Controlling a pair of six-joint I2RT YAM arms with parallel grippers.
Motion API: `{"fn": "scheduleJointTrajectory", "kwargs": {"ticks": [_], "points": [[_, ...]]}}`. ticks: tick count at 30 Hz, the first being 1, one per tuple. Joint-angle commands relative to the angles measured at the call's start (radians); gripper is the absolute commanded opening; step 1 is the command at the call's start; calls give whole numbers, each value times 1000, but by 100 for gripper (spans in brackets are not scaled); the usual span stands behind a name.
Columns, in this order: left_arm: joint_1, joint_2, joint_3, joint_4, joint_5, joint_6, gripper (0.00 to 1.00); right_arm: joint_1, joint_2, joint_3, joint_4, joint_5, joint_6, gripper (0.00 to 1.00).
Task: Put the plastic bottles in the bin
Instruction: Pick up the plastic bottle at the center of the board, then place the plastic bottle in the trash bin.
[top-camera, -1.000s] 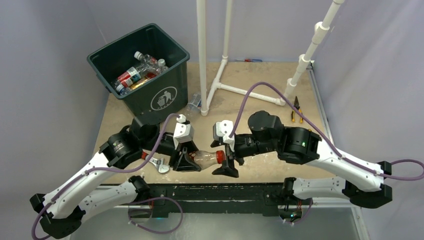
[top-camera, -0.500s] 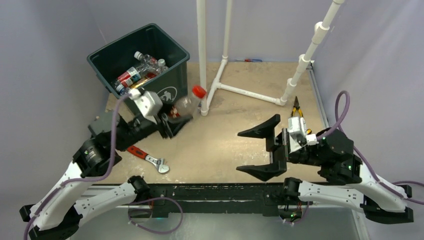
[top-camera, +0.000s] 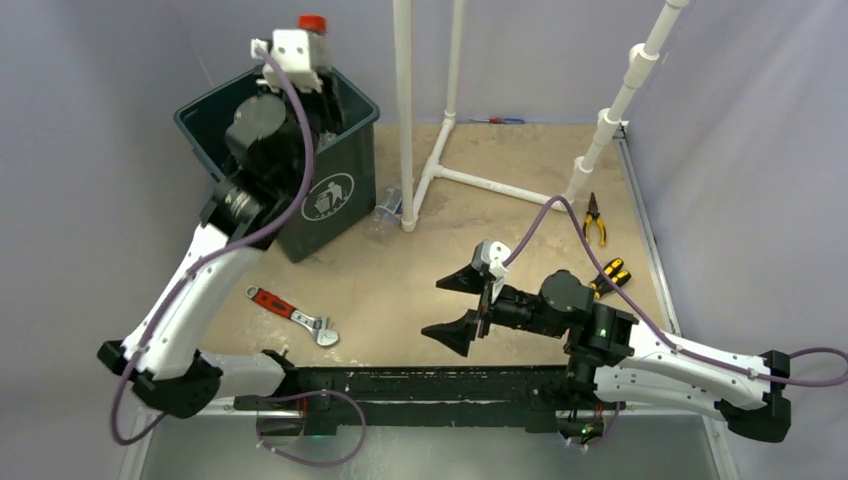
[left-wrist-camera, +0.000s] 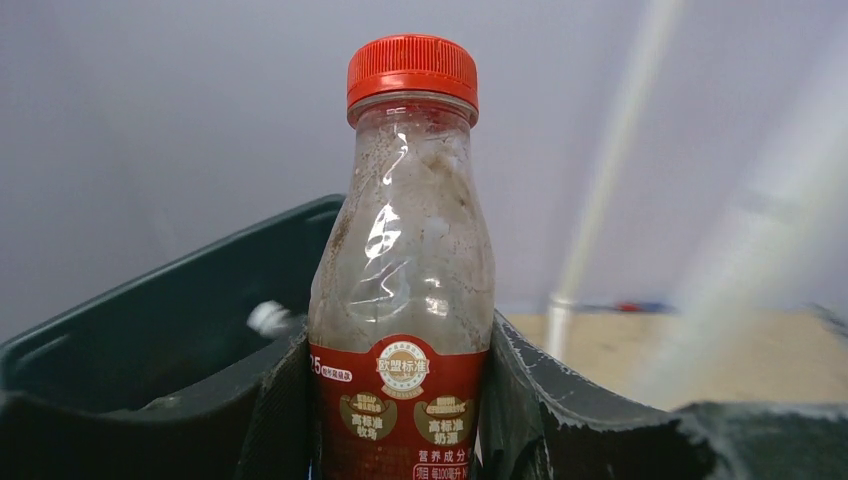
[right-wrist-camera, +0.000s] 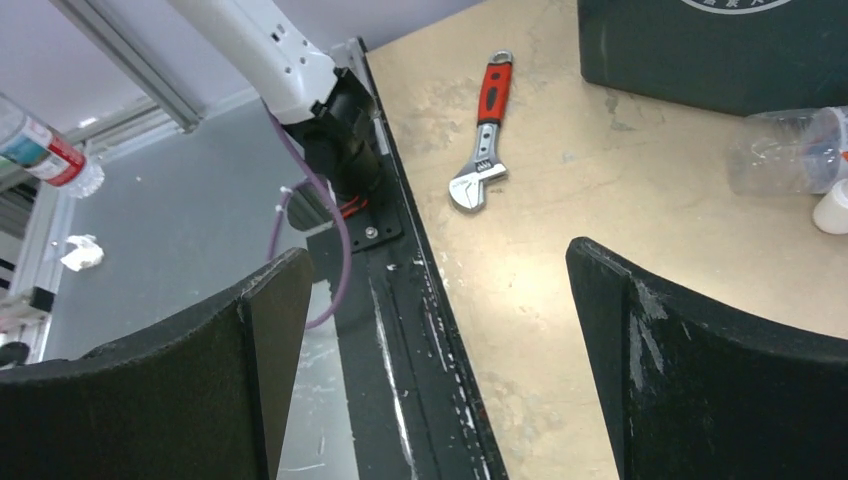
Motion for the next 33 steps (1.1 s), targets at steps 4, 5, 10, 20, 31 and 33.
{"fn": "scheduleJointTrajectory", "kwargs": {"ticks": [4, 5, 10, 20, 31, 33], "points": [[471, 116, 58, -22, 75, -276, 0, 1, -52, -80, 156, 7, 85, 99], [505, 126, 46, -27, 87, -310, 0, 1, -51, -84, 154, 7, 87, 99], [592, 95, -130, 63, 79, -396, 0, 1, -48, -101, 137, 40, 86, 99], [605, 53, -240, 61, 56, -473, 49, 1, -67, -129, 119, 201, 126, 99], [604, -97, -164, -94, 195, -547, 99, 1, -65, -131, 84, 470, 270, 99], [604, -141, -164, -147, 281, -584, 99, 0, -66, -144, 111, 484, 275, 99]]}}
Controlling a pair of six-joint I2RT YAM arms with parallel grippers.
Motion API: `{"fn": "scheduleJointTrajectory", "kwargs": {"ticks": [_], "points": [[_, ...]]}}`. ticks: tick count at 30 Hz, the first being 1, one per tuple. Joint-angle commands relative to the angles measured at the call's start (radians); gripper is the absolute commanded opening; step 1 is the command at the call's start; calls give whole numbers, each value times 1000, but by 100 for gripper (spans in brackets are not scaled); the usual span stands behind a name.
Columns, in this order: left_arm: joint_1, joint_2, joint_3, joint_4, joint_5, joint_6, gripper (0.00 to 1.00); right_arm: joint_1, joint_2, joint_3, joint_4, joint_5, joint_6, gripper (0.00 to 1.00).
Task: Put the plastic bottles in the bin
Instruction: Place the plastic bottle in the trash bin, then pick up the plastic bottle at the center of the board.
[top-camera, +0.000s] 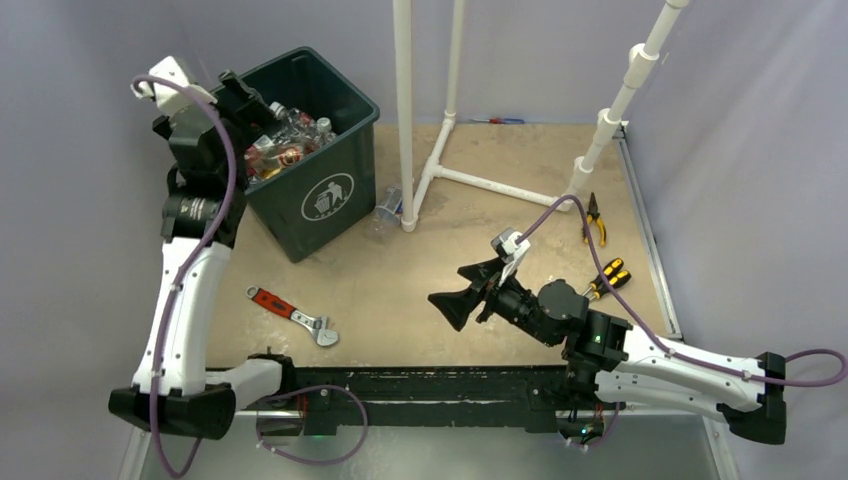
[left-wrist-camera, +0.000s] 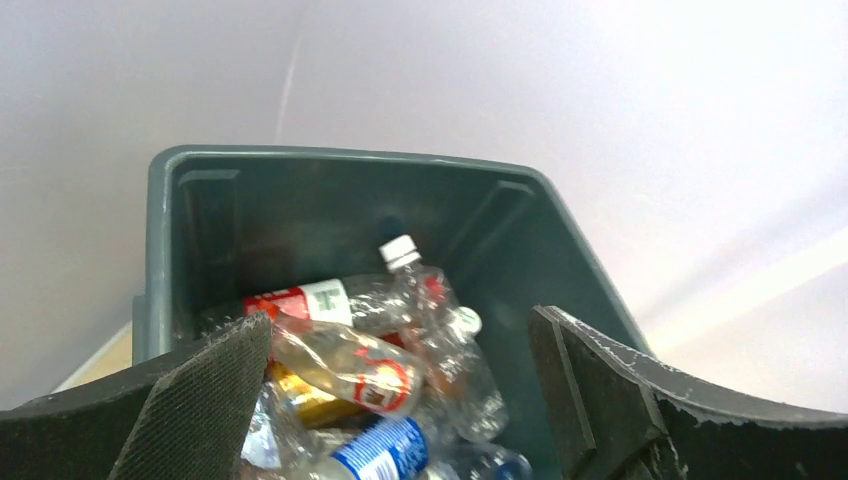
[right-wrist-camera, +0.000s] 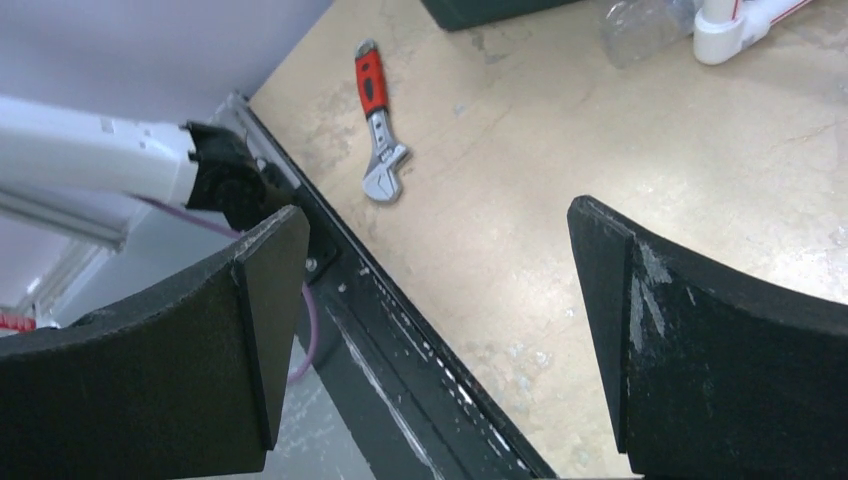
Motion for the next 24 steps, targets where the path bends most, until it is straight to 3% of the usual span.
{"fn": "scheduleJointTrajectory", "kwargs": {"ticks": [1, 10, 12, 15, 20, 24], "points": [[5, -114, 41, -118, 198, -97, 99, 0, -13, -15, 63, 117, 55, 99], [-16, -235, -151, -235, 674, -112, 99, 0, 18, -23, 69, 199, 84, 99], [-100, -262, -170, -254, 647, -86, 99, 0, 16, -36, 81, 223, 86, 99], [-264, -297, -154, -289, 498, -64, 99, -1, 25, -49, 105, 246, 86, 99], [-309, -316, -239, -255, 566, -84, 99, -1, 66, -53, 117, 289, 105, 99], [-397, -343, -369, -202, 494, -94, 99, -1, 85, -71, 116, 337, 136, 99]]}}
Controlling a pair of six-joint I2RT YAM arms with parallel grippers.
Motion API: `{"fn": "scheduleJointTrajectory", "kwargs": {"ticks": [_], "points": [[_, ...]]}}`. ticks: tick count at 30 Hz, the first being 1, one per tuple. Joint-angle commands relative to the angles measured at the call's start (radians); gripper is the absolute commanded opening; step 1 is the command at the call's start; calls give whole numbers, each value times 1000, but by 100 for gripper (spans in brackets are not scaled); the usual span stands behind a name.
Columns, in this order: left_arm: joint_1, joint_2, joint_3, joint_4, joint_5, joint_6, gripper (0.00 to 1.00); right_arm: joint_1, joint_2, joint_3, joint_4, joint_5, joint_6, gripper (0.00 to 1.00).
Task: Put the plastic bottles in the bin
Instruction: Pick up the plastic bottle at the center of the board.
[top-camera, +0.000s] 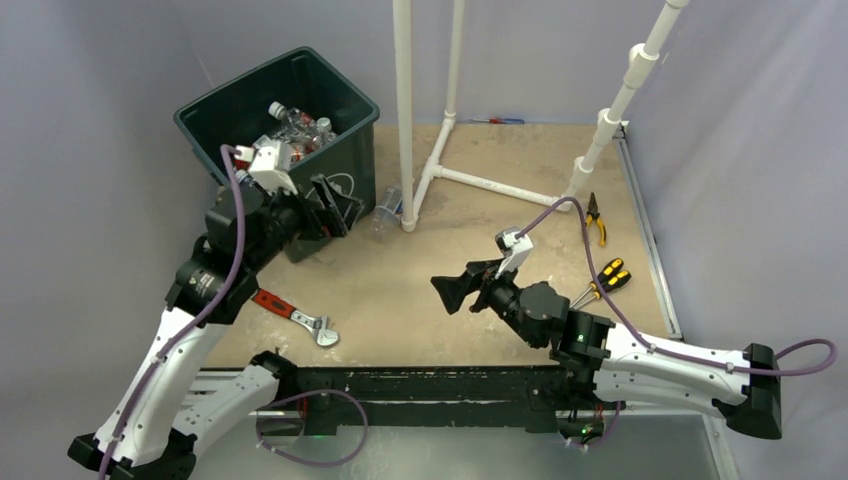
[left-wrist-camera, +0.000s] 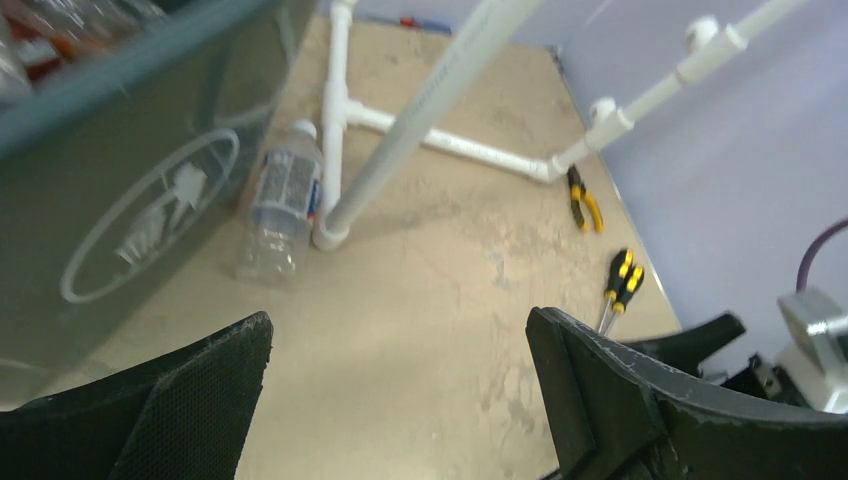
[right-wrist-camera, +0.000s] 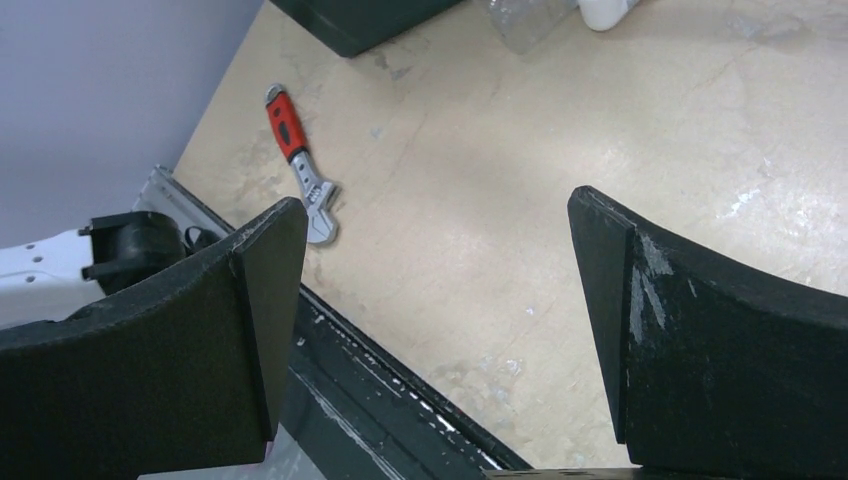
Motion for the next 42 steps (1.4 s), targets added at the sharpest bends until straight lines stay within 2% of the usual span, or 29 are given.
{"fn": "scheduleJointTrajectory", "kwargs": {"ticks": [1, 6, 9, 14, 18, 20, 23, 24, 27, 32, 39, 42], "points": [[-103, -10, -121, 59, -61, -13, 99, -1, 14, -28, 38, 91, 48, 99], [-271, 43, -140, 67, -246, 3, 99, -1, 25, -71, 41, 121, 75, 99], [-326, 88, -174, 85, -321, 15, 99, -1, 31, -87, 44, 130, 90, 99], [-339, 170, -296, 194, -474, 36, 92, -1, 10, -116, 48, 157, 94, 99], [-331, 290, -294, 231, -616, 55, 91, -1, -21, -140, 48, 167, 85, 99], [-273, 350, -290, 272, -599, 65, 89, -1, -35, -155, 50, 169, 83, 99], [-115, 442, -305, 341, -412, 29, 84, -1, -52, -173, 56, 169, 80, 99], [-90, 468, -311, 365, -392, 22, 83, -1, -57, -177, 59, 169, 78, 99], [-80, 552, -302, 401, -398, 8, 82, -1, -69, -190, 69, 168, 68, 99], [-63, 675, -254, 415, -484, -27, 82, -1, -96, -210, 77, 156, 74, 99], [9, 718, -244, 449, -477, -29, 92, -1, -225, -257, 13, 155, 98, 99], [26, 690, -257, 484, -403, -1, 96, -1, -280, -272, -14, 155, 98, 99]]}}
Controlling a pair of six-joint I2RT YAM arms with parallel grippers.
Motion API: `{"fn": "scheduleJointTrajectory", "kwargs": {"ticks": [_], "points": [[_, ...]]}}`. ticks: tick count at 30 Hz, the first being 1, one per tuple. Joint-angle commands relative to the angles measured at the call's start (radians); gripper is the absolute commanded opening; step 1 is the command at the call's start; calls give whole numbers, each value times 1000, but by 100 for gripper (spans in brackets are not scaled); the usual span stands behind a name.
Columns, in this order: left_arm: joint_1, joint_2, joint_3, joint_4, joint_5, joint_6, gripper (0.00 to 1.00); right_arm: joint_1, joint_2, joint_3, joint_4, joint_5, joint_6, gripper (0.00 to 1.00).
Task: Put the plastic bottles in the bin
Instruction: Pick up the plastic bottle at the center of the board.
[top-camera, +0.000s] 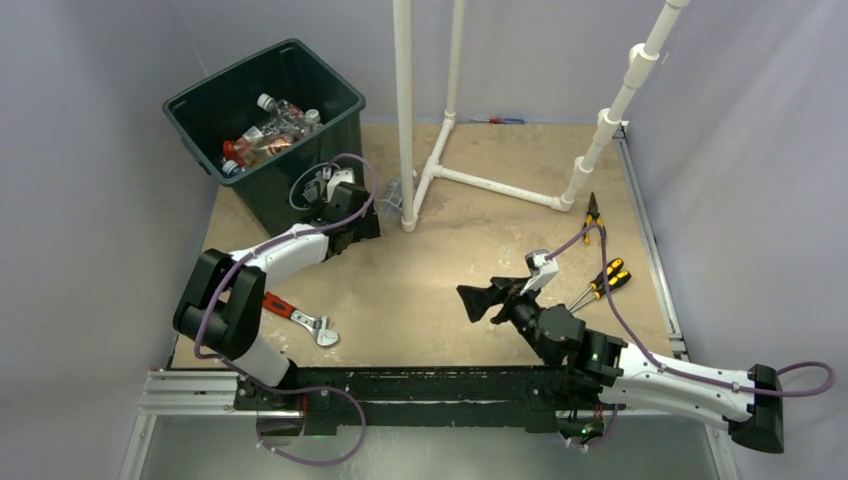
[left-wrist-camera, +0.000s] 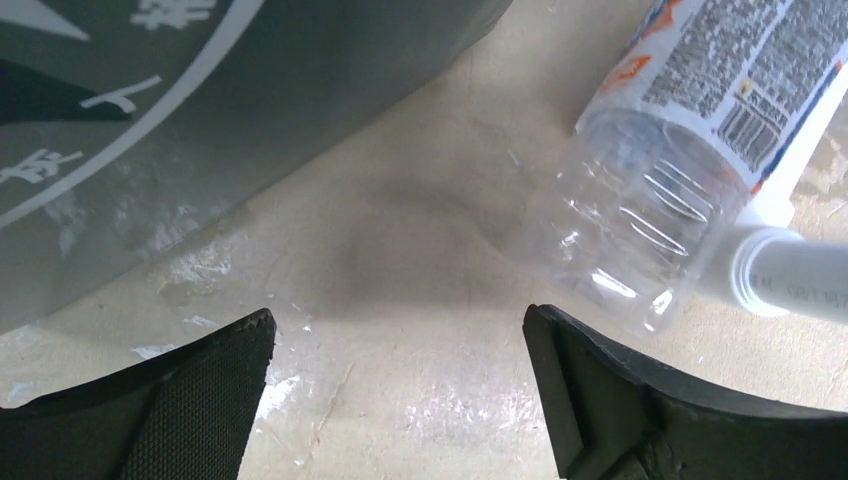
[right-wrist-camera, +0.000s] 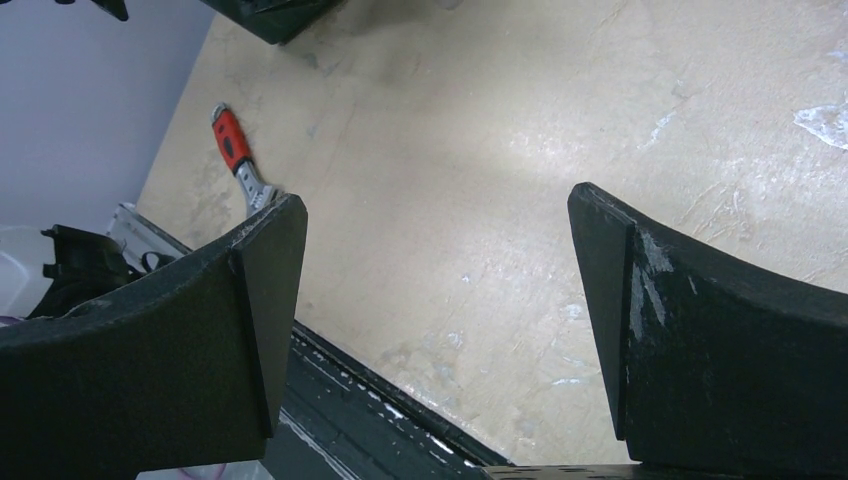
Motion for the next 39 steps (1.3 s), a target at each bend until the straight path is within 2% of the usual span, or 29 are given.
{"fn": "scheduleJointTrajectory", "kwargs": {"ticks": [1, 7, 14, 19, 24, 39], "points": [[45, -47, 19, 100, 62, 8, 98, -1, -71, -23, -30, 21, 14, 99], [47, -149, -114, 289, 184, 65, 99, -1, -80, -38, 31, 17, -4, 99], [48, -128, -149, 473, 279, 111, 95, -1, 28, -16, 90, -27, -4, 99], [47, -48, -79, 449, 347, 188, 93, -1, -2, -31, 90, -27, -7, 99], [47, 28, -50, 447, 357, 236, 95, -1, -28, -41, 81, -24, -8, 99], [47, 173, -3, 503, 409, 283, 92, -1, -58, -39, 24, -9, -3, 99]]}}
